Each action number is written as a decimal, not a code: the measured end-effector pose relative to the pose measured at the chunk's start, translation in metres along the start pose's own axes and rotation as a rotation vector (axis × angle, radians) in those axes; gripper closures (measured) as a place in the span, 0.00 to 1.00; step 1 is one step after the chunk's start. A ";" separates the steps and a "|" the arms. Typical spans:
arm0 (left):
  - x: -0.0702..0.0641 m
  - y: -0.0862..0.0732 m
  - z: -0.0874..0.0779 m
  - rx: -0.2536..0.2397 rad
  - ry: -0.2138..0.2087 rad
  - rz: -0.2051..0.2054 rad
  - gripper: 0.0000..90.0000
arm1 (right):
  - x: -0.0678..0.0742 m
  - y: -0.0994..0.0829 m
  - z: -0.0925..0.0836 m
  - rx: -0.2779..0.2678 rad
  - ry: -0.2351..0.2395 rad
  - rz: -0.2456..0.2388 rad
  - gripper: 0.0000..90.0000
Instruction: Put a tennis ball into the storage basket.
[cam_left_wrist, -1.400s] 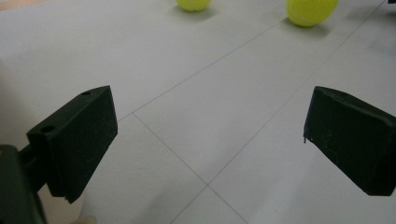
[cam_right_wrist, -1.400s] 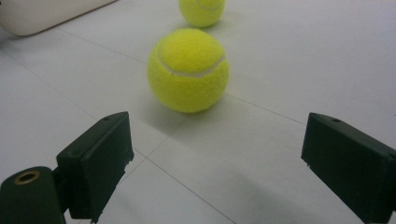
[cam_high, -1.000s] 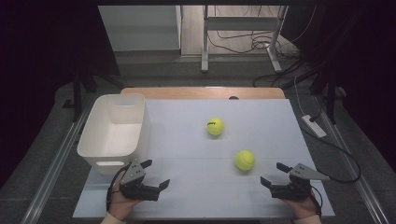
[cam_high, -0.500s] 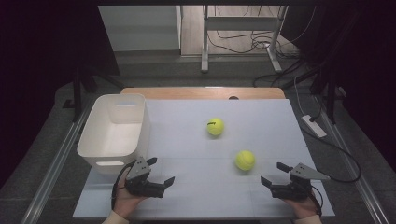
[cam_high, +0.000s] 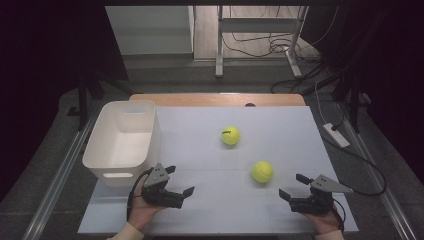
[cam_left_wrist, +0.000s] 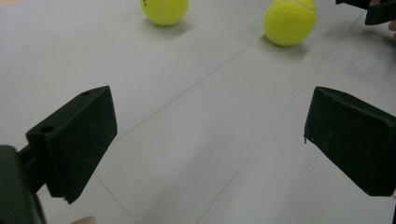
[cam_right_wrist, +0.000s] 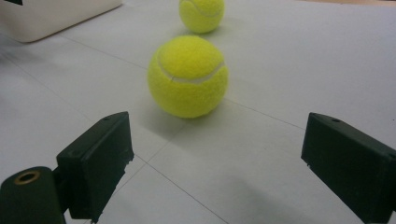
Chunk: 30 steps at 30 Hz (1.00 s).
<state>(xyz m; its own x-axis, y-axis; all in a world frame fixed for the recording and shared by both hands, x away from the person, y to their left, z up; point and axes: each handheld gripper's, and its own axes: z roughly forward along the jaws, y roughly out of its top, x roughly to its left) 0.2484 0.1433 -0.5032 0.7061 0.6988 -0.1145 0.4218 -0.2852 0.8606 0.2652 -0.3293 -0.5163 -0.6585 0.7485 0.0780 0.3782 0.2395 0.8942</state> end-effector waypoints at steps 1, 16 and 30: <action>0.000 0.000 0.000 0.000 0.000 0.000 0.03 | 0.000 0.000 0.000 0.000 0.000 0.000 0.09; -0.001 0.014 0.011 0.000 -0.013 0.007 0.02 | 0.001 0.000 0.000 -0.001 -0.002 -0.002 0.09; -0.002 0.023 0.019 0.002 -0.019 0.013 0.02 | 0.001 0.000 0.000 0.002 -0.001 -0.004 0.09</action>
<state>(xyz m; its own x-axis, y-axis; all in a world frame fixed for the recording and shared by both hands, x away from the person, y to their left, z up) 0.2676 0.1232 -0.4927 0.7223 0.6824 -0.1123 0.4132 -0.2956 0.8613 0.2649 -0.3285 -0.5166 -0.6598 0.7478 0.0739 0.3763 0.2437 0.8939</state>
